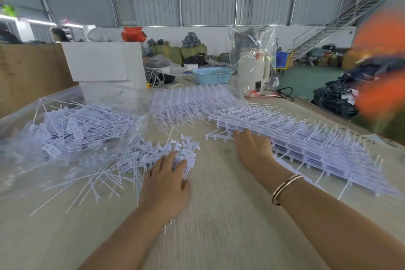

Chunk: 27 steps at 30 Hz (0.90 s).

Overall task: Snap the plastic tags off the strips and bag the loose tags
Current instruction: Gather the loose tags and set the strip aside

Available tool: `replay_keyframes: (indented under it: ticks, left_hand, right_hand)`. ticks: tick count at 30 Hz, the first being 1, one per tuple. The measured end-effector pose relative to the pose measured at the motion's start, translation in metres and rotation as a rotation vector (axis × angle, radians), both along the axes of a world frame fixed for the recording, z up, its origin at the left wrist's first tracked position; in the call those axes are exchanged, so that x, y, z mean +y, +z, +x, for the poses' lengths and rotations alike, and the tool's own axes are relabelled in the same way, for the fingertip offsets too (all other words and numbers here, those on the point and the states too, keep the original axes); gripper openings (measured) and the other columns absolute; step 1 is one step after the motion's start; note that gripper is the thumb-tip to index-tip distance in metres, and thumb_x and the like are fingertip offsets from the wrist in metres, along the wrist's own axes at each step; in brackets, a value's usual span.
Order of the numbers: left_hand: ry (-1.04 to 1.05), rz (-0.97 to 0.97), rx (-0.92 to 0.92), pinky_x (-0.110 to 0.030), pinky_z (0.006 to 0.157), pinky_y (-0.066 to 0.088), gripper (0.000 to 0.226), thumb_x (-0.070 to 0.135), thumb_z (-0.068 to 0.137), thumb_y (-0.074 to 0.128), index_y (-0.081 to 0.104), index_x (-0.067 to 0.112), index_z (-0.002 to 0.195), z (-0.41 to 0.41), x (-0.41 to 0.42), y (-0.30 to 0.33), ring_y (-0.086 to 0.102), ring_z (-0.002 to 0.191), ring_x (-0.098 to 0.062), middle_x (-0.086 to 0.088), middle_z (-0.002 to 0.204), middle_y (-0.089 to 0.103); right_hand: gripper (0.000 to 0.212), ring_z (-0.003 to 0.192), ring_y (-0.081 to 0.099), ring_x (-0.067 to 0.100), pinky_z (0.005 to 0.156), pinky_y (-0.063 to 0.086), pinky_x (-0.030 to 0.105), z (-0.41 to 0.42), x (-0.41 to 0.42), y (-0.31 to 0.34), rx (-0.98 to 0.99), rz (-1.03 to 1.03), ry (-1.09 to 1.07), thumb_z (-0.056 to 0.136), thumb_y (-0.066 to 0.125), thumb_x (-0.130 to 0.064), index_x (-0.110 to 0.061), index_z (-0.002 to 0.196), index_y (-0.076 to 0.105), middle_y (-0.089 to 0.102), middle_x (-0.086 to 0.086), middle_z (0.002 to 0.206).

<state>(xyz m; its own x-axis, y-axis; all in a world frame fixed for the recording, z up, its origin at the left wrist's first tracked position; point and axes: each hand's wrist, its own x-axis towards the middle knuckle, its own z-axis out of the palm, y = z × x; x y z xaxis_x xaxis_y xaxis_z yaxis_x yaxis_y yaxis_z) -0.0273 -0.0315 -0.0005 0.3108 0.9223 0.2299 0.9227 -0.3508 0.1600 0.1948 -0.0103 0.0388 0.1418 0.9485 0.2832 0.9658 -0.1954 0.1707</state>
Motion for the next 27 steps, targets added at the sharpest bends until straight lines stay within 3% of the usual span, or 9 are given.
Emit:
replay_keyframes:
  ticks: [4, 7, 9, 11, 14, 18, 21, 24, 27]
  left_hand:
    - [0.009, 0.136, -0.006, -0.036, 0.108, -0.002, 0.051, 0.050, 0.095, 0.026, 0.031, 0.036, 0.144, 0.002, -0.001, 0.003, 0.000, 0.143, -0.015, 0.007, 0.158, 0.011]
    - [-0.136, 0.323, -0.214, -0.029, 0.095, 0.020, 0.043, 0.044, 0.093, 0.030, 0.063, 0.032, 0.118, 0.006, -0.006, 0.012, 0.039, 0.125, -0.014, 0.011, 0.129, 0.055]
    - [-0.187, 0.087, -0.582, -0.017, 0.080, 0.035, 0.036, 0.035, 0.099, 0.036, 0.070, 0.027, 0.100, 0.012, -0.008, 0.022, 0.057, 0.100, -0.009, 0.014, 0.096, 0.067]
    - [-0.109, -0.279, -0.974, -0.015, 0.069, 0.045, 0.033, 0.031, 0.101, 0.039, 0.069, 0.022, 0.090, 0.020, -0.007, 0.038, 0.064, 0.079, -0.005, 0.013, 0.077, 0.068]
    - [0.007, -0.579, -1.217, -0.024, 0.059, 0.054, 0.035, 0.027, 0.100, 0.042, 0.066, 0.005, 0.088, 0.029, 0.003, 0.059, 0.064, 0.071, -0.019, -0.012, 0.083, 0.068]
    - [0.000, -0.600, -1.267, -0.033, 0.063, 0.050, 0.022, 0.010, 0.092, 0.054, 0.067, -0.008, 0.090, 0.030, 0.012, 0.077, 0.059, 0.068, -0.029, -0.023, 0.083, 0.062]
    - [-0.008, -0.645, -1.195, -0.025, 0.051, 0.051, 0.021, 0.005, 0.095, 0.045, 0.057, 0.001, 0.078, 0.021, 0.023, 0.091, 0.063, 0.052, -0.022, -0.012, 0.063, 0.065]
    - [-0.017, -0.657, -1.025, -0.018, 0.041, 0.047, 0.020, 0.006, 0.097, 0.038, 0.052, 0.003, 0.082, 0.006, 0.033, 0.111, 0.062, 0.042, -0.012, -0.004, 0.047, 0.063]
    - [-0.103, -0.515, -0.738, -0.015, 0.038, 0.037, 0.023, 0.009, 0.095, 0.039, 0.054, 0.006, 0.077, -0.011, 0.040, 0.126, 0.057, 0.039, -0.013, -0.004, 0.048, 0.058]
  right_hand:
    - [0.041, 0.112, 0.055, 0.034, 0.071, 0.040, 0.038, -0.033, -0.010, 0.020, 0.140, -0.100, -0.030, 0.093, 0.041, -0.012, -0.009, 0.134, 0.041, 0.039, 0.012, 0.134]
    - [0.036, 0.114, 0.052, 0.035, 0.079, 0.042, 0.033, -0.057, -0.020, 0.042, 0.365, -0.216, 0.066, 0.093, 0.039, -0.009, 0.001, 0.126, 0.049, 0.045, 0.019, 0.131]
    - [0.029, 0.102, 0.055, 0.032, 0.062, 0.036, 0.024, -0.073, -0.028, 0.056, 0.525, -0.288, 0.180, 0.095, 0.036, -0.004, 0.005, 0.111, 0.058, 0.056, 0.023, 0.115]
    - [0.026, 0.093, 0.055, 0.028, 0.060, 0.038, 0.030, -0.084, -0.039, 0.064, 0.581, -0.333, 0.233, 0.096, 0.034, -0.003, 0.003, 0.100, 0.060, 0.059, 0.024, 0.109]
    - [0.027, 0.090, 0.054, 0.025, 0.063, 0.042, 0.029, -0.091, -0.049, 0.064, 0.690, -0.317, 0.277, 0.093, 0.037, -0.004, 0.007, 0.107, 0.058, 0.061, 0.025, 0.114]
    - [0.027, 0.100, 0.063, 0.034, 0.086, 0.051, 0.039, -0.095, -0.058, 0.067, 0.913, -0.294, 0.322, 0.093, 0.041, -0.004, 0.007, 0.110, 0.060, 0.065, 0.024, 0.110]
    - [0.022, 0.070, 0.069, 0.022, 0.065, 0.055, 0.030, -0.080, -0.059, 0.077, 1.072, -0.197, 0.274, 0.098, 0.045, -0.016, -0.009, 0.107, 0.064, 0.070, 0.010, 0.100]
    - [0.019, 0.040, 0.060, 0.013, 0.041, 0.044, 0.017, -0.054, -0.055, 0.085, 1.188, 0.112, 0.206, 0.095, 0.049, -0.021, -0.018, 0.094, 0.068, 0.070, 0.000, 0.080]
    - [0.024, 0.039, 0.051, 0.000, 0.039, 0.036, 0.013, -0.028, -0.044, 0.079, 1.101, 0.417, 0.197, 0.093, 0.046, -0.017, -0.016, 0.092, 0.070, 0.063, -0.012, 0.070]
